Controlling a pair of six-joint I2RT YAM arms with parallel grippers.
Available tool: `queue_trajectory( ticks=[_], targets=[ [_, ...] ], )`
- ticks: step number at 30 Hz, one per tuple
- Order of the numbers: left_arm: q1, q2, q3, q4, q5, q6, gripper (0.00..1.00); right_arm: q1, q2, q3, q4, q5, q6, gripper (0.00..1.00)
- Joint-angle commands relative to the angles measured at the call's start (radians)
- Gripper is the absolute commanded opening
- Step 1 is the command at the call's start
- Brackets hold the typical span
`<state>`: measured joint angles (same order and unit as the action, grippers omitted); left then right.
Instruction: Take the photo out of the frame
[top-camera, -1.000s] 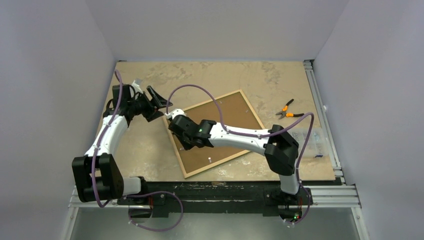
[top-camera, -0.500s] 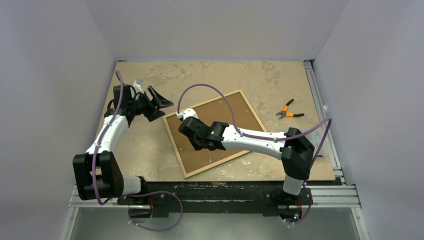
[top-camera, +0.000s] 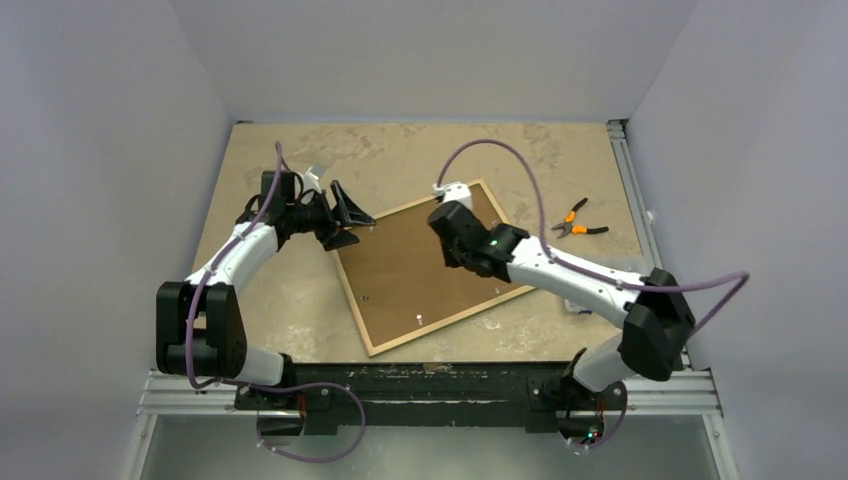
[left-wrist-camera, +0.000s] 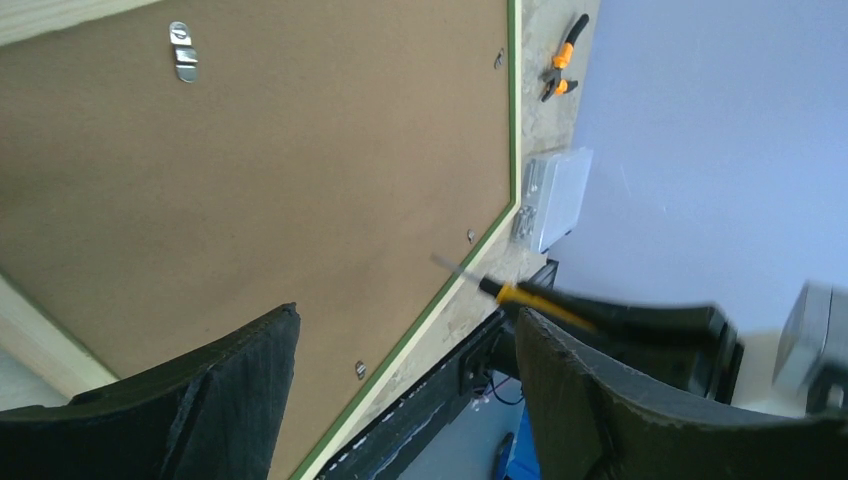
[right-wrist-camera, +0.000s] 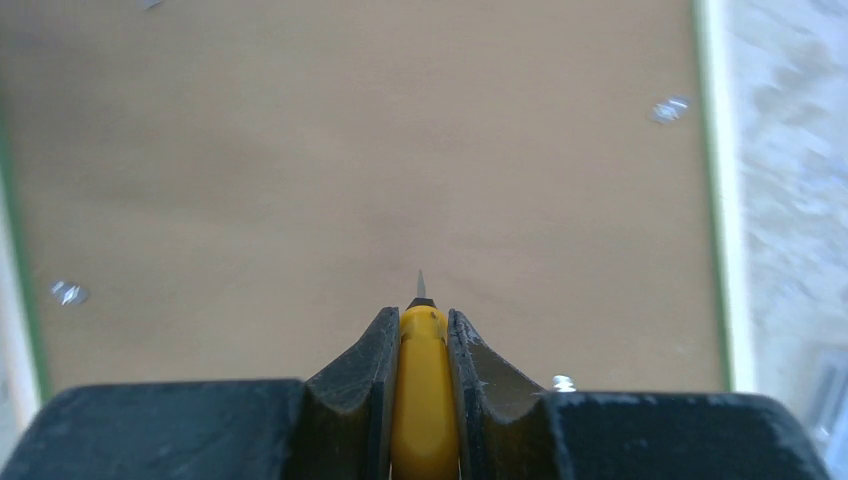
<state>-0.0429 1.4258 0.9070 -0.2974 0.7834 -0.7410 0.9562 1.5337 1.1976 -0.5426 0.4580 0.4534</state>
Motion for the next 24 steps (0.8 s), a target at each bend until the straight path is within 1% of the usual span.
queue_trajectory(
  ticks=[1, 3, 7, 11, 12, 16, 24],
  targets=[
    [-0.021, 0.014, 0.039, 0.035, 0.056, 0.003, 0.77, -0.145, -0.18, -0.117, 0.082, -0.017, 0.073, 0.0],
    [-0.022, 0.015, 0.038, 0.044, 0.063, -0.004, 0.77, -0.228, -0.241, -0.179, 0.115, -0.047, 0.101, 0.0],
    [-0.026, 0.014, 0.031, 0.057, 0.075, -0.014, 0.77, -0.378, -0.318, -0.238, 0.16, -0.079, 0.139, 0.0],
    [-0.033, 0.013, 0.026, 0.068, 0.086, -0.024, 0.77, -0.538, -0.343, -0.271, 0.227, -0.193, 0.189, 0.0],
    [-0.036, 0.013, 0.024, 0.072, 0.089, -0.026, 0.77, -0.598, -0.341, -0.275, 0.244, -0.224, 0.206, 0.0],
    [-0.045, 0.015, 0.019, 0.087, 0.105, -0.037, 0.77, -0.753, -0.304, -0.283, 0.314, -0.312, 0.259, 0.0],
    [-0.058, 0.015, 0.011, 0.11, 0.12, -0.056, 0.77, -0.997, -0.138, -0.263, 0.476, -0.485, 0.341, 0.0]
  ],
)
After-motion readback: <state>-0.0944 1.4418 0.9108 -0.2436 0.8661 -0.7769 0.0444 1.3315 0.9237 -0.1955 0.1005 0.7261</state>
